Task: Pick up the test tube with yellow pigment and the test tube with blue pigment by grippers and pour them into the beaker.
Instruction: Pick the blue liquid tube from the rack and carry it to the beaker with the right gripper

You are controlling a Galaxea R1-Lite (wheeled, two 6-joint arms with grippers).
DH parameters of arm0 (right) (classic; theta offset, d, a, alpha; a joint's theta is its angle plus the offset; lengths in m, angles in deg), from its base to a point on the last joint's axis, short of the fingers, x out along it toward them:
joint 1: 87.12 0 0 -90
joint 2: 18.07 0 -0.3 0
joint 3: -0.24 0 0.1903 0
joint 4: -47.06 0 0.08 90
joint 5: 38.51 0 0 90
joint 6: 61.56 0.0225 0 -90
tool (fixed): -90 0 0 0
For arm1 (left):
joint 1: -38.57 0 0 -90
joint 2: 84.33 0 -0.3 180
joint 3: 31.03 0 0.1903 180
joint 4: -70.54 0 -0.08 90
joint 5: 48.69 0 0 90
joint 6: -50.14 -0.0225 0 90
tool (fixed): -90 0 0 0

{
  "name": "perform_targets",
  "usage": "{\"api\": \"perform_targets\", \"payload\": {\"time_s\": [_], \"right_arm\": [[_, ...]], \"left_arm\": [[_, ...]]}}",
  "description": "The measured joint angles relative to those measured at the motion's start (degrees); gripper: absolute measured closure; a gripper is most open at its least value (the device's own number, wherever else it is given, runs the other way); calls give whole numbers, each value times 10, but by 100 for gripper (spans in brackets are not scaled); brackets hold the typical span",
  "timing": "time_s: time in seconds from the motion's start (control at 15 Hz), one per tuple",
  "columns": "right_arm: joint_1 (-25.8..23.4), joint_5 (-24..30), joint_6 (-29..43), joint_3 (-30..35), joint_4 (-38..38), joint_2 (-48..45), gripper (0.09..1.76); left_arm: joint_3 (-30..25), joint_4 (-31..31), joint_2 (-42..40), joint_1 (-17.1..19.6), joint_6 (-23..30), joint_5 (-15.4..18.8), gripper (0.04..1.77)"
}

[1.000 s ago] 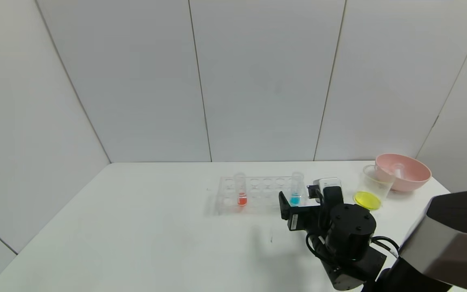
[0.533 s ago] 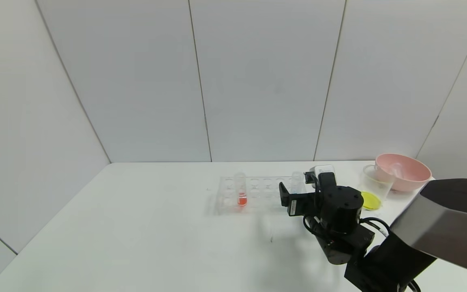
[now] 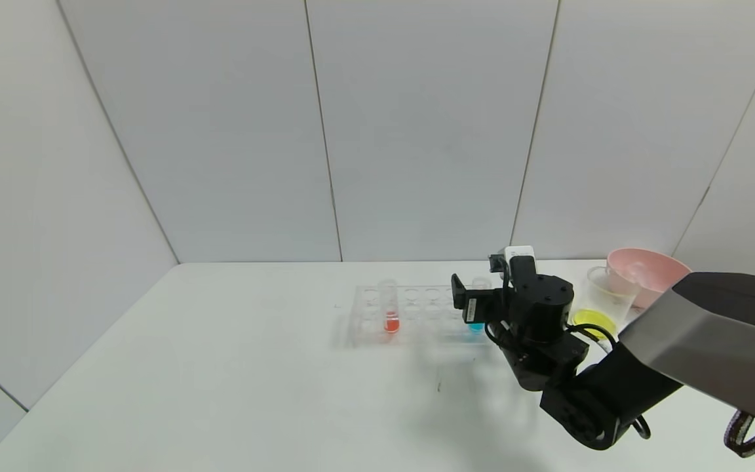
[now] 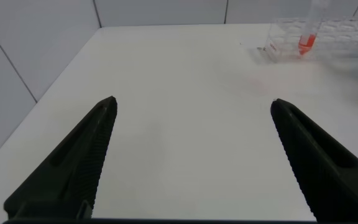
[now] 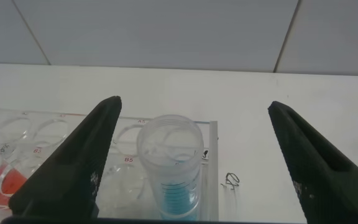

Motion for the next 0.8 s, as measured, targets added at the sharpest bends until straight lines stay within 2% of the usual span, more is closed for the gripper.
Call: {"api": "perform_targets", "payload": {"time_s": [0.07,0.13,0.33,0.53,0.6,0.8], "right_arm": [[0,0,0,-1,1,2,15],[-1,0,0,-2,1,3,27],[-1,-1,1,0,0,4,74],[1,-1,0,4,0,0,106],[1,0,0,4,0,-1,130],[1,-1,0,5,0,-2,130]], "left_arm": [[0,0,0,0,0,0,5],[0,0,0,0,0,0,5],[0,0,0,0,0,0,5],[0,0,0,0,0,0,5],[0,0,0,0,0,0,5],[0,0,0,0,0,0,5]]}}
